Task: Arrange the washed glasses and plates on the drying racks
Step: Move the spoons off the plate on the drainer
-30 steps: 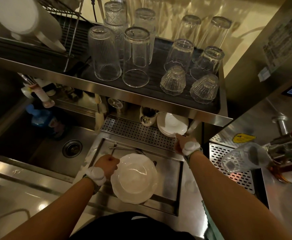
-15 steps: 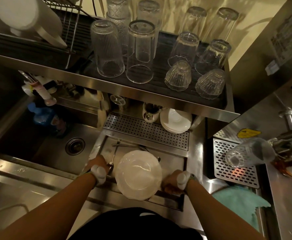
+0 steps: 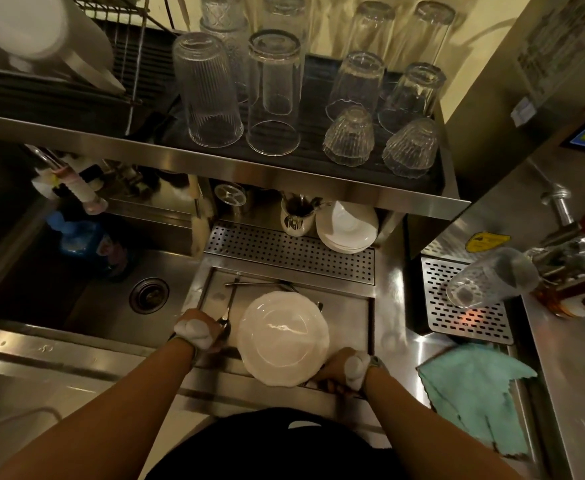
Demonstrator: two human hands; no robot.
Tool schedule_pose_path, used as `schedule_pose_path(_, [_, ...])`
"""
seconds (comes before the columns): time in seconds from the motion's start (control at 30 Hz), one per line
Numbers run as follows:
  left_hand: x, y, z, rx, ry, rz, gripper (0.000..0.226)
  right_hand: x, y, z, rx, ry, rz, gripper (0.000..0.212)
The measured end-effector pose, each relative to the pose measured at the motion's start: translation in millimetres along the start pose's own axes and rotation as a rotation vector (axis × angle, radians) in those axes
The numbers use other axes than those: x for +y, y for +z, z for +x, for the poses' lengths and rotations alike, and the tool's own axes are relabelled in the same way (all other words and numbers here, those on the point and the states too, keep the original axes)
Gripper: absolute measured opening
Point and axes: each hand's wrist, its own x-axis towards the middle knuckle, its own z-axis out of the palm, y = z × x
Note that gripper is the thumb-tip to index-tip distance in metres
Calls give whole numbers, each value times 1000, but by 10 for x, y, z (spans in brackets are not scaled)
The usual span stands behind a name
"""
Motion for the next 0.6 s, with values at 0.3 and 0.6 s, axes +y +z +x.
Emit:
schedule_pose_path(0.3, [-33, -169, 13, -183, -297, -549, 20, -32, 116, 12, 34, -72, 111, 28])
schedule_pose_path(0.6, [-92, -210, -48, -255, -385, -477, 19, 28, 143, 102, 97, -129, 44, 22])
